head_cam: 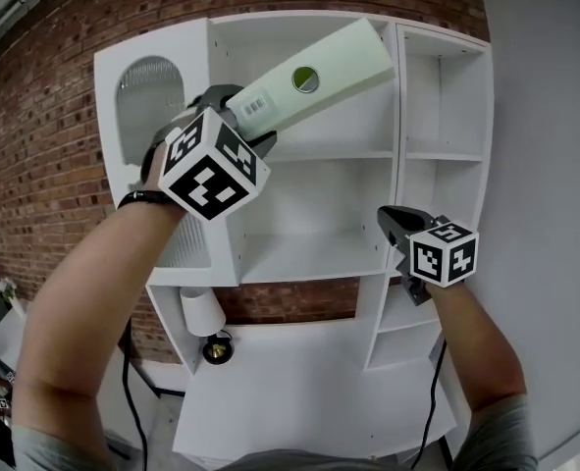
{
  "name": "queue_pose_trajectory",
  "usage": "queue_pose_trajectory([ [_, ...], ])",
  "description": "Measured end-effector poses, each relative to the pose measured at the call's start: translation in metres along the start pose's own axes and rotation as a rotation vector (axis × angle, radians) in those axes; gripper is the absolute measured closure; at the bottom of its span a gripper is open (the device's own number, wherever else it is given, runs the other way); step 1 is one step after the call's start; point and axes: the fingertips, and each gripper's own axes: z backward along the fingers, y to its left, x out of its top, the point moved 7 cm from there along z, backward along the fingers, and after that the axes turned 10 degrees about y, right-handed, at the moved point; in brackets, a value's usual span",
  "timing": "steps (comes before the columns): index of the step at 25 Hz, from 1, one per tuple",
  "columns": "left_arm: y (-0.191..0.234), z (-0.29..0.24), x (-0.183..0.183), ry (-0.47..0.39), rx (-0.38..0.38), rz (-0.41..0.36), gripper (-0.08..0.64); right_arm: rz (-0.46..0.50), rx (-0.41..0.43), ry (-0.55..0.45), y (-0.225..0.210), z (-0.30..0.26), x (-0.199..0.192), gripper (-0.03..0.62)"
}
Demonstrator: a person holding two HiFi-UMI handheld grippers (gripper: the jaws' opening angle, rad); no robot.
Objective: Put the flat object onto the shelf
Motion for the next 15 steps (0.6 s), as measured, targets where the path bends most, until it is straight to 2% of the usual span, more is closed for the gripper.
queue_pose_trajectory([
  [8, -0.027, -0.056, 0.006, 0.150, 0.021, -0.225, 0.285, -0.008, -0.031, 0.006, -0.032, 0.006, -0.007, 0.583],
  [13, -0.044, -0.086, -0.002, 0.221, -0.010, -0.295, 0.285, -0.010, -0.040, 0.006, -0.046, 0.004, -0.008, 0.581],
  [15, -0.050, -0.099, -0.010, 0.262, -0.013, -0.347, 0.284, -0.011, -0.038, 0.006, -0.049, 0.002, -0.009, 0.581],
])
